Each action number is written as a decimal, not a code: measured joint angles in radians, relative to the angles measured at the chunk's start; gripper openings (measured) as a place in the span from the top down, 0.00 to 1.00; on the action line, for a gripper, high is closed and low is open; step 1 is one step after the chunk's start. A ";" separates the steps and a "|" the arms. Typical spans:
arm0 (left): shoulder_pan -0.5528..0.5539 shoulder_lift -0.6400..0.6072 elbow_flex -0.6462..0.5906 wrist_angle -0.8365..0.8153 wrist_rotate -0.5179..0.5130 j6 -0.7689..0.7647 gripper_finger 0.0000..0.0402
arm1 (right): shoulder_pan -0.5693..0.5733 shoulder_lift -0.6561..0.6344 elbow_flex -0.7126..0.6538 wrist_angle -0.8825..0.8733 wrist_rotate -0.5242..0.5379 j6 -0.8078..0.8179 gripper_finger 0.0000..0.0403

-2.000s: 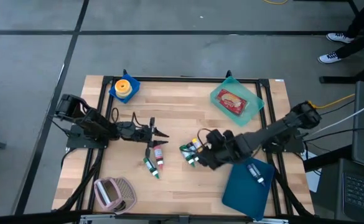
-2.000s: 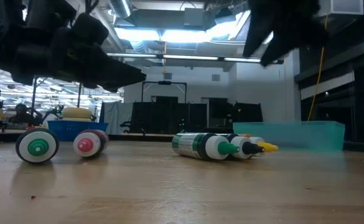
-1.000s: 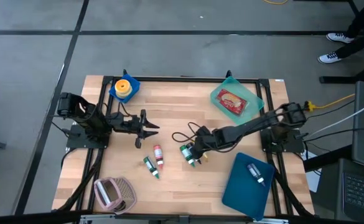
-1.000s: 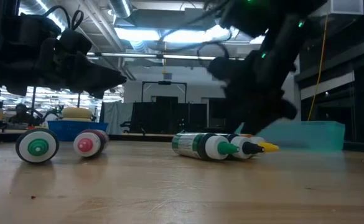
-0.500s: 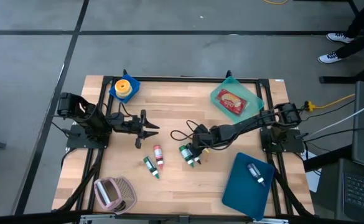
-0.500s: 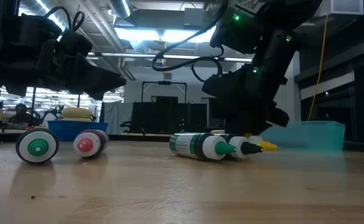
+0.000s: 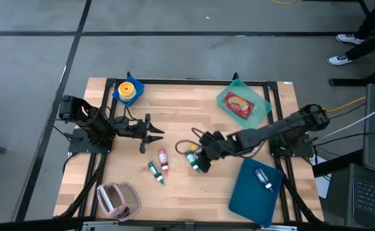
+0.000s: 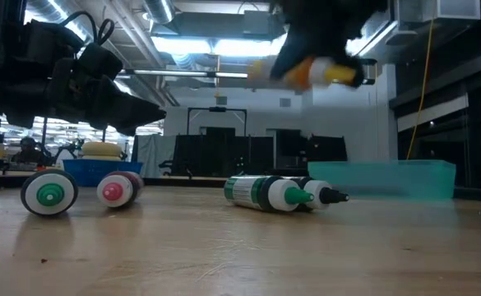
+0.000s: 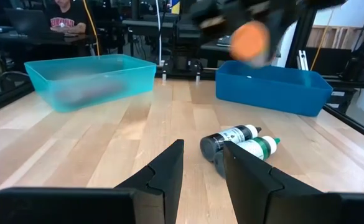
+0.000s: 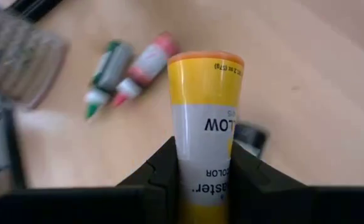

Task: Pick & Place Food Item
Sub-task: Put the yellow food coloring bottle into the bottom blue bin

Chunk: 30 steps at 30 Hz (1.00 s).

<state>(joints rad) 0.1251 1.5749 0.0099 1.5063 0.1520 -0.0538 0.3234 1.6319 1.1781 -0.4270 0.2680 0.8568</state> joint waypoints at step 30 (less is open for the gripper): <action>-0.015 0.000 0.000 0.000 -0.001 -0.004 0.73 | 0.691 -0.001 -0.135 -0.554 -0.111 1.305 0.79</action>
<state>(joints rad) 0.1101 1.5749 0.0101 1.5063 0.1513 -0.0578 1.0142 1.6310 1.0434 -0.9806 0.1572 2.1622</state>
